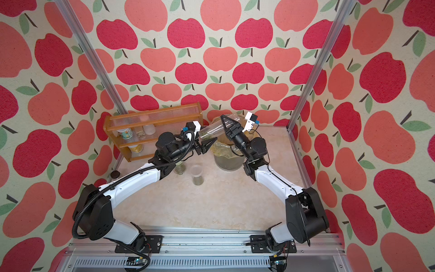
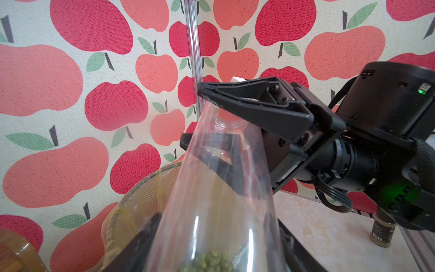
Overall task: Empty moldy mung beans from jars
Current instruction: Pour the moldy mung beans from the jar into the trash bin.
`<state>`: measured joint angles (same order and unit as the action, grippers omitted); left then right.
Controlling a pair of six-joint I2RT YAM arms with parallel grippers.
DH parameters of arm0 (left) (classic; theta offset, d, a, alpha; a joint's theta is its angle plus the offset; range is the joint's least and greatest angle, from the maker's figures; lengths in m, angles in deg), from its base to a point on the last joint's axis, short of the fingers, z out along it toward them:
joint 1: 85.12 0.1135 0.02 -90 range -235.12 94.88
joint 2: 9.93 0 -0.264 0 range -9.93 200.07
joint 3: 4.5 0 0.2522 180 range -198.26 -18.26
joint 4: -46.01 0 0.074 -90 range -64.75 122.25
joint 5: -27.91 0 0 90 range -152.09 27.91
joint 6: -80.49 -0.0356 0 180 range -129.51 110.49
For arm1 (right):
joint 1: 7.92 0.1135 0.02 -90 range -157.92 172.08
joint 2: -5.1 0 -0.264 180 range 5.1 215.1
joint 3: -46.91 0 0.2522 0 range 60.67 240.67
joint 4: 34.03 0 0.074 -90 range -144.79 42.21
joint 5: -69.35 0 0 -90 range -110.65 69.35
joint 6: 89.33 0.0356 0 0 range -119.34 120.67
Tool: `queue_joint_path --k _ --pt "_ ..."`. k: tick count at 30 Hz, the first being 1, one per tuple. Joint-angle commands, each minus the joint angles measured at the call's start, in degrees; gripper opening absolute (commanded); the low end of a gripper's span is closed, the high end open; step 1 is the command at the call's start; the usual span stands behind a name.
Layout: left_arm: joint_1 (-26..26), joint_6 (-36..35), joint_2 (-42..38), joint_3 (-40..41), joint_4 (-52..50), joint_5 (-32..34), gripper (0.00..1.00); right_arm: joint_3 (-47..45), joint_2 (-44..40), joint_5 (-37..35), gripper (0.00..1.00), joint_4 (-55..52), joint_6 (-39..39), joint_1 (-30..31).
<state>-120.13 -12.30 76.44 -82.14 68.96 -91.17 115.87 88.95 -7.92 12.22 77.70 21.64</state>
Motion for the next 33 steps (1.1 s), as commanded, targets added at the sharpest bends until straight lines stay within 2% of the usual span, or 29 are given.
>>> queue_joint_path --k 1,24,33 --pt "0.3 0.4 0.3 -2.6 2.2 -1.1 0.70 1.1 1.1 0.4 0.50 2.8 1.4 0.4" --pt "1.3 2.1 3.0 -3.8 4.1 -2.7 0.66 2.4 3.3 0.5 0.50 5.3 3.2 0.5" --pt "1.7 3.8 4.3 -3.6 7.6 -4.0 0.59 2.5 4.0 0.5 0.50 6.0 3.6 0.5"
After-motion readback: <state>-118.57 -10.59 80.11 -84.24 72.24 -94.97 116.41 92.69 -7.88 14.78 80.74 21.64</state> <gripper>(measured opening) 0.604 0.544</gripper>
